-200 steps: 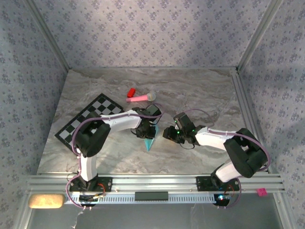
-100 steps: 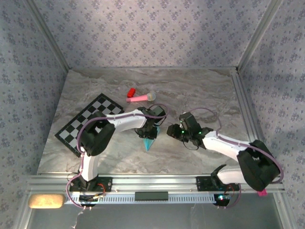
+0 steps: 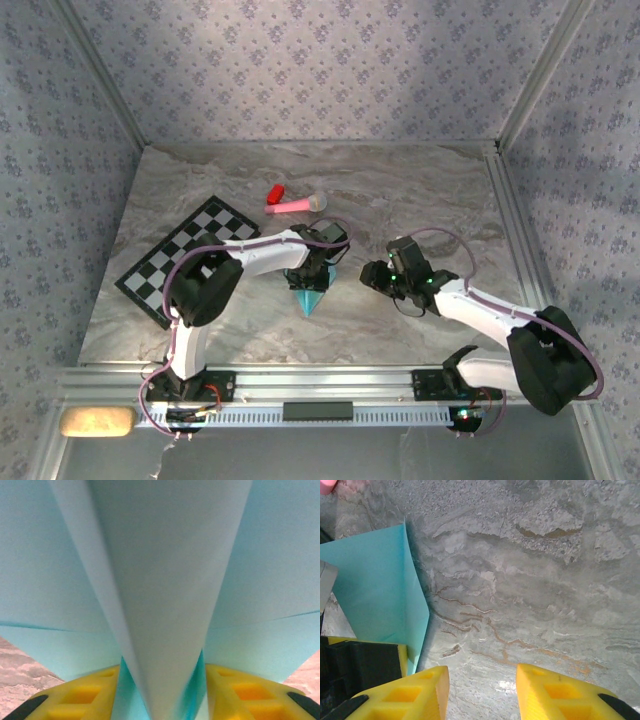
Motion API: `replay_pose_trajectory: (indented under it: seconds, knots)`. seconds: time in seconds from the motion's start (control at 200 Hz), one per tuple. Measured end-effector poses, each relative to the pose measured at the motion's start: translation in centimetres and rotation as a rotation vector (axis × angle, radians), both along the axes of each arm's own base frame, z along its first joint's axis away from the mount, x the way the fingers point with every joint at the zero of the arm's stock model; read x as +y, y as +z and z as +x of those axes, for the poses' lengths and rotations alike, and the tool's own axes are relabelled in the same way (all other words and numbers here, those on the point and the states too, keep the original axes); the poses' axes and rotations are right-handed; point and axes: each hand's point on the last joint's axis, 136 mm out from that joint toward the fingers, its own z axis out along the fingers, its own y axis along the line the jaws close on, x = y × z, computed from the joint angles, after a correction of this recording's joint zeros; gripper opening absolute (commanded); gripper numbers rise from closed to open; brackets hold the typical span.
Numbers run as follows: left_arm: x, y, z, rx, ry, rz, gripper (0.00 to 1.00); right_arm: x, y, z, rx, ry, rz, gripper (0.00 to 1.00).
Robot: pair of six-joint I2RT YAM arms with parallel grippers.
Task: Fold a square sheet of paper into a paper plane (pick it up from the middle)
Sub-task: Move a paper plane to the center of the table.
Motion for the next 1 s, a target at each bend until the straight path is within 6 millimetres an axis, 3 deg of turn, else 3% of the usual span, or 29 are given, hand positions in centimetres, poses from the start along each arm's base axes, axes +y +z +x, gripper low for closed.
replay_pose_trajectory:
  seconds: [0.49, 0.755, 1.004]
  knots:
    - [0.1, 0.2, 0.0, -0.016, 0.091, 0.014, 0.46, -0.2, 0.2, -0.1, 0.003, 0.026, 0.012, 0.42]
    - [0.2, 0.6, 0.3, -0.04, 0.103, 0.017, 0.46, -0.2, 1.6, -0.2, -0.031, 0.026, 0.03, 0.42]
    - [0.1, 2.7, 0.9, -0.093, 0.095, -0.014, 0.5, -0.4, 1.5, -0.3, -0.025, 0.024, 0.027, 0.42]
